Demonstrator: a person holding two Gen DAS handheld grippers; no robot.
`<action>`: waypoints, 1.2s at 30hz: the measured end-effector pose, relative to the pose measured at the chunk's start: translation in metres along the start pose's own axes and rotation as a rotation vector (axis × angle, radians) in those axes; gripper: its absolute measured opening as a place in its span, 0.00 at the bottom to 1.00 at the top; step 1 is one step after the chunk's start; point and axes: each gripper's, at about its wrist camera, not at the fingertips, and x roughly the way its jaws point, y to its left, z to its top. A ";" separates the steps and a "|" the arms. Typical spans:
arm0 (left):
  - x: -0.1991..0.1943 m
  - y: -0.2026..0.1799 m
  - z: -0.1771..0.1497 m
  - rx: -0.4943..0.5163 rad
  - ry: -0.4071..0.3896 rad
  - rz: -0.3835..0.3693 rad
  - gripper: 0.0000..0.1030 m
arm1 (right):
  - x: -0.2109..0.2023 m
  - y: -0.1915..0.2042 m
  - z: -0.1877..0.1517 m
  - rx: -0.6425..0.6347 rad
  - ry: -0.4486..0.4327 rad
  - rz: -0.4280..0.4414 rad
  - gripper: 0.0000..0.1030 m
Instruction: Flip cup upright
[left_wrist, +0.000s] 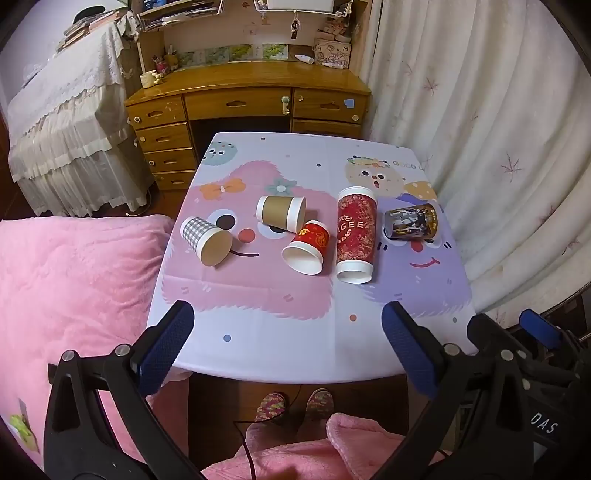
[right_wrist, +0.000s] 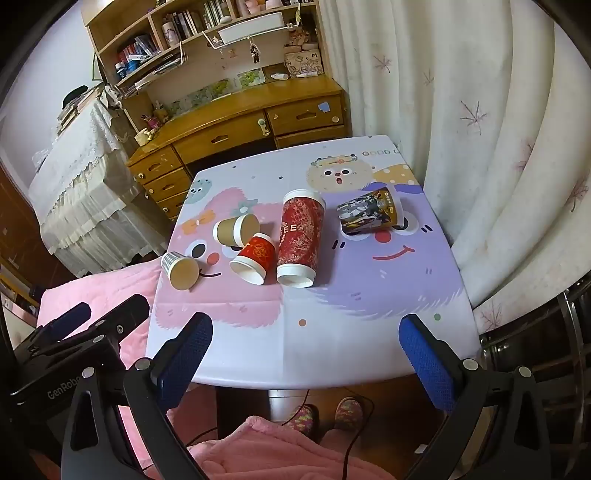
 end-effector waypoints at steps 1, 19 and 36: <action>0.000 0.000 0.000 0.000 -0.001 0.001 0.97 | 0.000 0.000 0.000 0.001 0.002 0.002 1.00; 0.001 0.002 -0.002 -0.001 0.006 -0.002 0.96 | 0.008 0.004 0.004 0.005 0.016 -0.006 1.00; 0.003 0.006 -0.002 -0.003 0.005 -0.004 0.96 | 0.010 0.012 0.008 -0.005 0.008 -0.004 1.00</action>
